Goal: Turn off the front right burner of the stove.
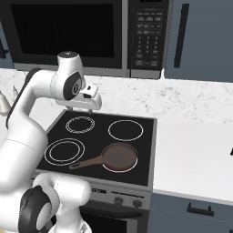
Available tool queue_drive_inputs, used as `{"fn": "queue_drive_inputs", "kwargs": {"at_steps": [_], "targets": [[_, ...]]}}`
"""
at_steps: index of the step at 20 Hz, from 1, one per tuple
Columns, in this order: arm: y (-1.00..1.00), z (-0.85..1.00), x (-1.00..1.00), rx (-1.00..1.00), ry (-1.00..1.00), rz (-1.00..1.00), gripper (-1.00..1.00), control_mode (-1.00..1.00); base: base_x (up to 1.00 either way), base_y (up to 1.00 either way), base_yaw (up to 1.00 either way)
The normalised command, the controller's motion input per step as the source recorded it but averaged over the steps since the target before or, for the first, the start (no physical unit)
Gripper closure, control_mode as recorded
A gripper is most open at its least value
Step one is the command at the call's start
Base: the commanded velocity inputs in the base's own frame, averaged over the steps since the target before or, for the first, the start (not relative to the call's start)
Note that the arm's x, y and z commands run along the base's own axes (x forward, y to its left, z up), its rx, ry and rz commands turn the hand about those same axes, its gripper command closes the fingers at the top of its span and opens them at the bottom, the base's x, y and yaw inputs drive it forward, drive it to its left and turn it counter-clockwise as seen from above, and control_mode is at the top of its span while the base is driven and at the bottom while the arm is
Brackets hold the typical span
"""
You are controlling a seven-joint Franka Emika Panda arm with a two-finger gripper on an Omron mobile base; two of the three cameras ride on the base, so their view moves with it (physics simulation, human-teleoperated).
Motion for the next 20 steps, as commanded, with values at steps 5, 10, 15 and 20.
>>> {"fn": "queue_drive_inputs", "kwargs": {"at_steps": [5,10,15,20], "targets": [[0.00,0.00,0.00,0.00,0.00,0.00,-1.00,1.00,0.00,-0.03,0.00],[0.00,0.00,0.00,0.00,0.00,0.00,-1.00,1.00,0.00,-0.29,0.00],[0.00,0.00,0.00,0.00,0.00,0.00,-1.00,1.00,0.00,-0.33,0.00],[0.00,0.00,0.00,0.00,0.00,0.00,-1.00,1.00,-0.03,-0.40,0.00]]}}
